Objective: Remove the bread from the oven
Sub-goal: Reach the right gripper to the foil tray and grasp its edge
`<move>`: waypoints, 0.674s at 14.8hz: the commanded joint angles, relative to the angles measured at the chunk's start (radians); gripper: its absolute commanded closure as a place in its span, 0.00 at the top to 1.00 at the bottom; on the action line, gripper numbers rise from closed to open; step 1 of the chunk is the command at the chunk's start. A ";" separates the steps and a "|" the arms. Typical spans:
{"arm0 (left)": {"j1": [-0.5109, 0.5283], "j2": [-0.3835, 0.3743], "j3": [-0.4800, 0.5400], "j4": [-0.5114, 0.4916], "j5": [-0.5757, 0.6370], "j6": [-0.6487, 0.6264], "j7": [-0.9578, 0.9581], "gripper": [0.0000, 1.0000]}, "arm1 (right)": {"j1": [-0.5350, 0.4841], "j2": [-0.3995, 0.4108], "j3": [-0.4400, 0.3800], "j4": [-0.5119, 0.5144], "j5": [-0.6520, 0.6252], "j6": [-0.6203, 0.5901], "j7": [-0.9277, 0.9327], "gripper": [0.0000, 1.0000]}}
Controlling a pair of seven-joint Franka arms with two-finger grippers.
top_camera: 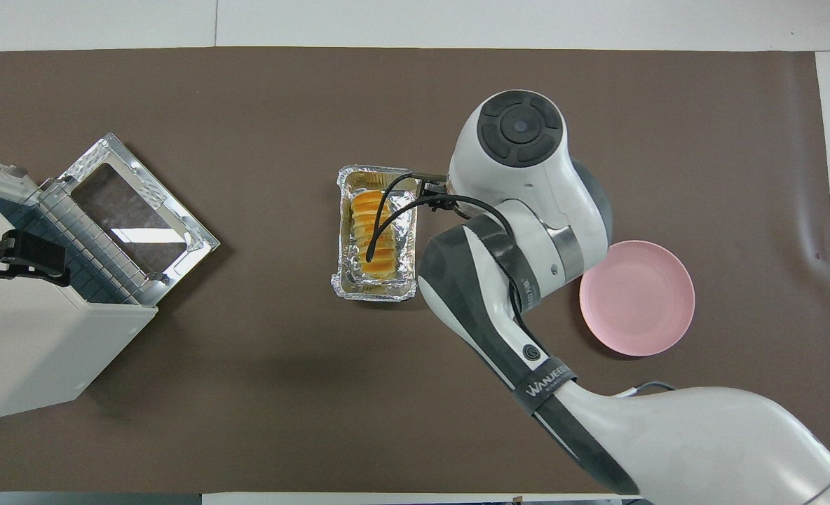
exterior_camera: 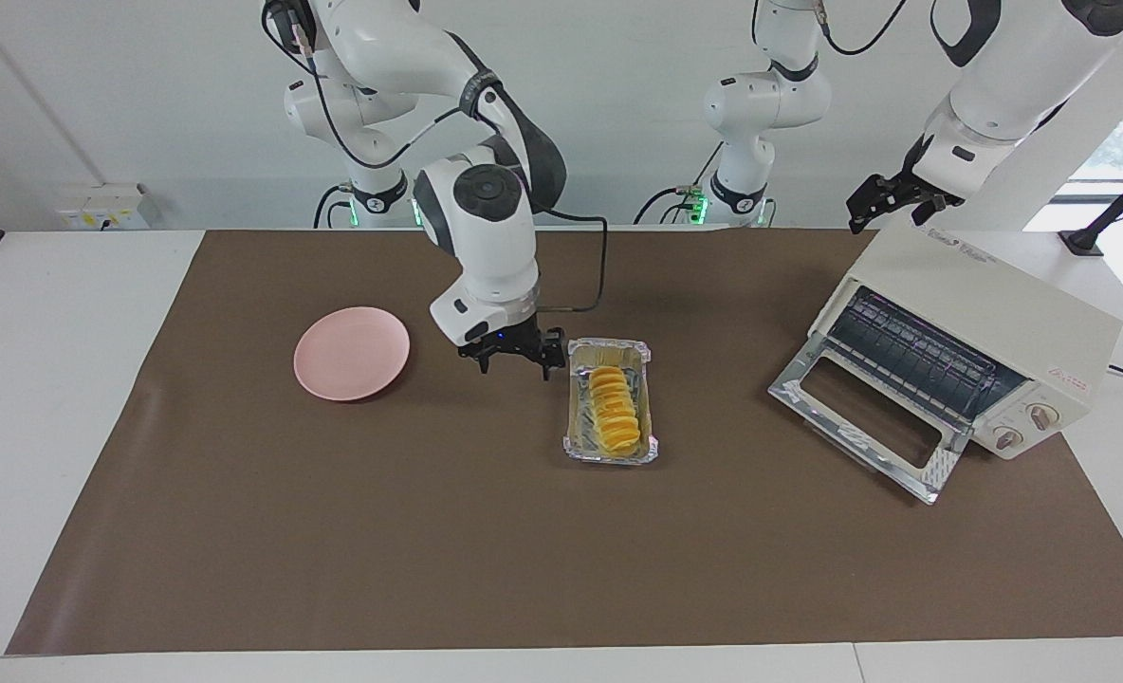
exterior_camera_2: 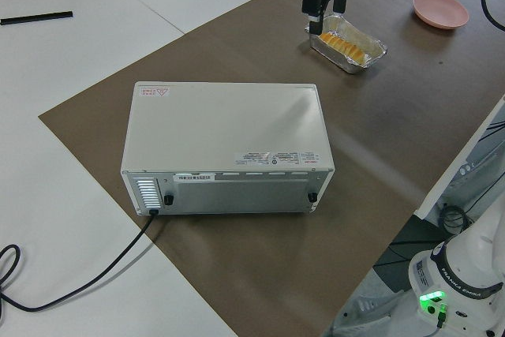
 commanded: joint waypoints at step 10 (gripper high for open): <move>0.015 -0.020 -0.006 -0.045 -0.021 0.027 0.027 1.00 | 0.067 0.173 -0.009 0.040 -0.068 0.161 0.050 1.00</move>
